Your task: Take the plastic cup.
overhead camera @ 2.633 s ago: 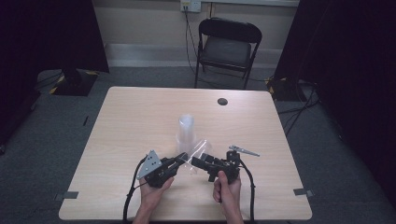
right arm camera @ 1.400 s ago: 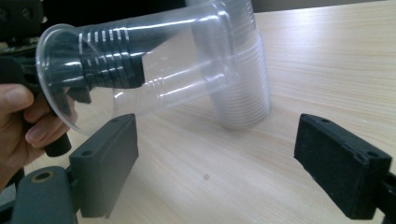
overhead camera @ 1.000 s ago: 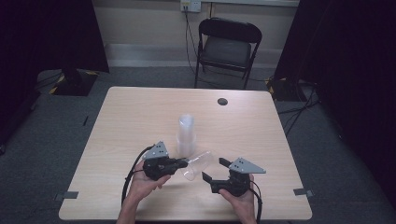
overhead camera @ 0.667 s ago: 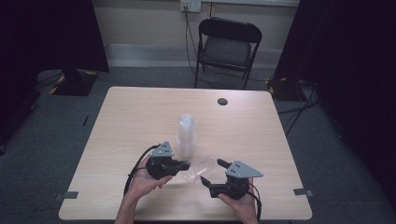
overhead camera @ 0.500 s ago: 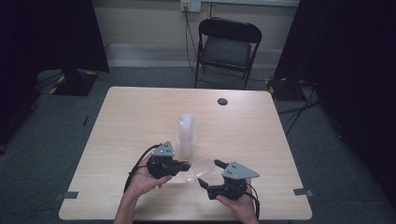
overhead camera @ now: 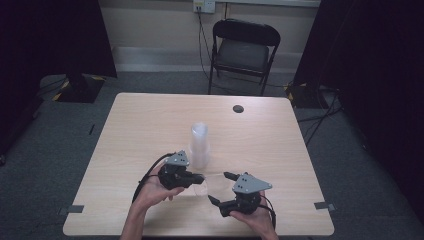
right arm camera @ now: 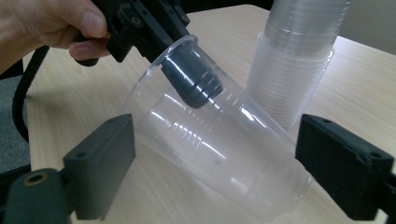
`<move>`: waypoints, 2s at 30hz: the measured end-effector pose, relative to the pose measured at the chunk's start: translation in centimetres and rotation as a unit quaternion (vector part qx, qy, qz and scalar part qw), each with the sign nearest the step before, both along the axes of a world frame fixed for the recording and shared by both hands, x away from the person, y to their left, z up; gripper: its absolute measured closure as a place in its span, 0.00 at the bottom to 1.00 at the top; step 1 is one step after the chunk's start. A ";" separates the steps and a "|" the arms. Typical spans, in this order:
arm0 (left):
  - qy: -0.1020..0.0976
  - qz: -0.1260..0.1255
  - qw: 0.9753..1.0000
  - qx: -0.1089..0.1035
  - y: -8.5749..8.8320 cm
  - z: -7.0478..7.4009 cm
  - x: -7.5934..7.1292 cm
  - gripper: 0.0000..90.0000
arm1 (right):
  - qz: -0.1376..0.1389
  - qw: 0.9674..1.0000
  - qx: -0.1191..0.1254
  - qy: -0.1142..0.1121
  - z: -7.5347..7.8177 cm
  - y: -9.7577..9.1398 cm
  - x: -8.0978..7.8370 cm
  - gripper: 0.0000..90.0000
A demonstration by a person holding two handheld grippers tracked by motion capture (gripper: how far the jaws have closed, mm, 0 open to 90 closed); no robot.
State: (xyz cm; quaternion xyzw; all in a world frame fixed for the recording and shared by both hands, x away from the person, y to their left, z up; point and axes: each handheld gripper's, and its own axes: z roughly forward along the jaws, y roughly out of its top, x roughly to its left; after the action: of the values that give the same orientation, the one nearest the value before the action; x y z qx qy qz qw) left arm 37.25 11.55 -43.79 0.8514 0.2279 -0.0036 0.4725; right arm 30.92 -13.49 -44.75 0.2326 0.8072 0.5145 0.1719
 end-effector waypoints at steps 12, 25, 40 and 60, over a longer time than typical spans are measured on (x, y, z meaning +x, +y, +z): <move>0.037 0.012 0.999 -0.021 -0.4 -0.4 0.7 0.97 | -0.009 0.997 -0.071 -0.017 -0.8 2.0 0.4 0.10; 0.056 0.007 0.998 -0.023 -1.3 -0.5 0.9 0.97 | -0.005 0.993 -0.108 -0.044 -0.7 3.3 0.4 0.16; 0.065 0.013 0.998 -0.013 -1.8 -0.7 0.9 0.94 | -0.001 0.990 -0.124 -0.067 -0.3 4.2 0.4 0.20; 0.070 0.034 0.997 -0.006 -1.5 -0.2 0.9 0.97 | 0.013 0.989 -0.119 -0.087 0.3 4.6 0.1 0.20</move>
State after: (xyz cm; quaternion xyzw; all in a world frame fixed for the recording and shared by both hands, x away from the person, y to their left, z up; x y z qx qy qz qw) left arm 38.17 10.05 -43.97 0.8378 0.2893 -0.0487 0.4605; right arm 31.02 -8.85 -44.49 0.1548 0.8479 0.4347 0.2612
